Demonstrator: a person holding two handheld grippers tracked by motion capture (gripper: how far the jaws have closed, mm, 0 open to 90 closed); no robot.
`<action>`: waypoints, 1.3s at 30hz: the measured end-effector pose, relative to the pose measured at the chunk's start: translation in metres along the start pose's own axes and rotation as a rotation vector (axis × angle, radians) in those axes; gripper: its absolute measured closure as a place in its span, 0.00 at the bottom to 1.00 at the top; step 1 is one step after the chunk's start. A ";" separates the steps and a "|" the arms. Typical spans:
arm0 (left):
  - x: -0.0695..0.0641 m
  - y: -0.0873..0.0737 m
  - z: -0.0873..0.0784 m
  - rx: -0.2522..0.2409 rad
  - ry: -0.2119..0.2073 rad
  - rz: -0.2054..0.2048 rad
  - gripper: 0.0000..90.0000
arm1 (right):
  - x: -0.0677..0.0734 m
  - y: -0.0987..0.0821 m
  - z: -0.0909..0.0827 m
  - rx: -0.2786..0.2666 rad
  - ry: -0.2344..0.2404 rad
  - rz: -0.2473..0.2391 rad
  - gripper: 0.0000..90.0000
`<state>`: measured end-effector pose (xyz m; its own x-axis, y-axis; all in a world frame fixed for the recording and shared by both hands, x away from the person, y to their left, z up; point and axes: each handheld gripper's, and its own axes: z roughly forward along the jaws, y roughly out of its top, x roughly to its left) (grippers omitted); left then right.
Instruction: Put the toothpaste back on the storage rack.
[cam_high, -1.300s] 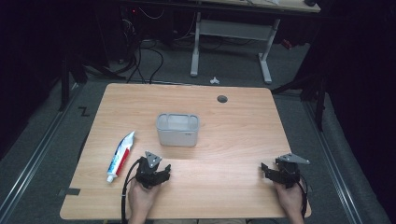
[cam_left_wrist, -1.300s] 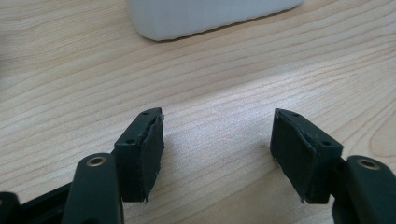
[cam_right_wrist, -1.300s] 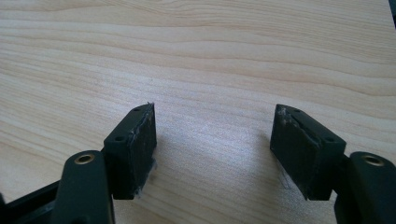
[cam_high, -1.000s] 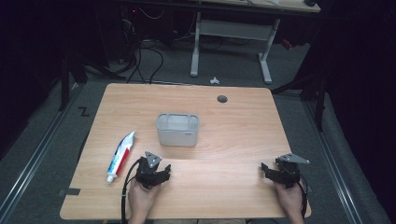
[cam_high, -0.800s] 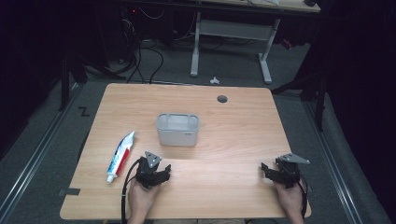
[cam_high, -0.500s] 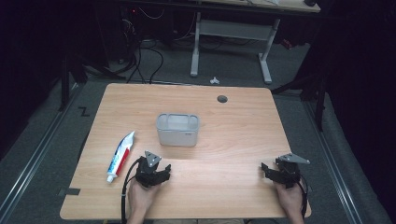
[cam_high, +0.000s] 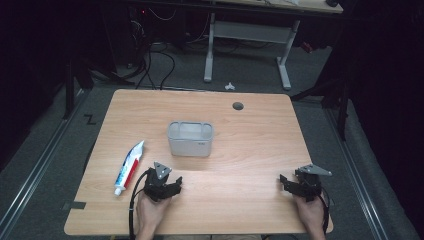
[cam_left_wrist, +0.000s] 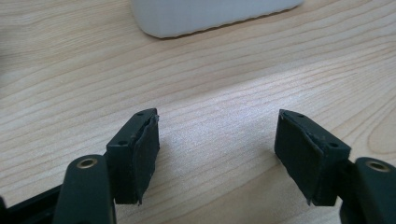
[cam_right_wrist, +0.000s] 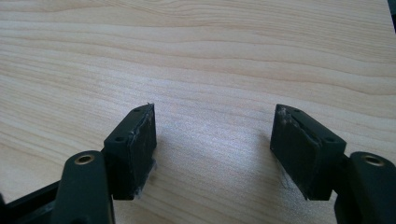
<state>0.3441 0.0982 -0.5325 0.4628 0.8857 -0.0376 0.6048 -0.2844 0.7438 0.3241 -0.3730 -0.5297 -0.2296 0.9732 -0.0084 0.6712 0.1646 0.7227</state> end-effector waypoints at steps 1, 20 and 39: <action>0.000 0.000 0.000 -0.003 -0.002 -0.004 0.35 | 0.000 0.000 0.000 0.000 0.000 0.000 0.35; 0.003 0.001 -0.014 0.012 -0.035 -0.019 0.32 | 0.000 0.000 0.000 0.000 0.000 0.000 0.35; 0.011 0.006 -0.036 -0.020 -0.027 -0.017 0.36 | 0.000 0.000 0.000 0.000 0.001 -0.002 0.35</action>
<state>0.3295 0.1190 -0.5043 0.4702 0.8799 -0.0679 0.5998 -0.2622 0.7560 0.3239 -0.3731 -0.5297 -0.2313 0.9728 -0.0094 0.6710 0.1665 0.7225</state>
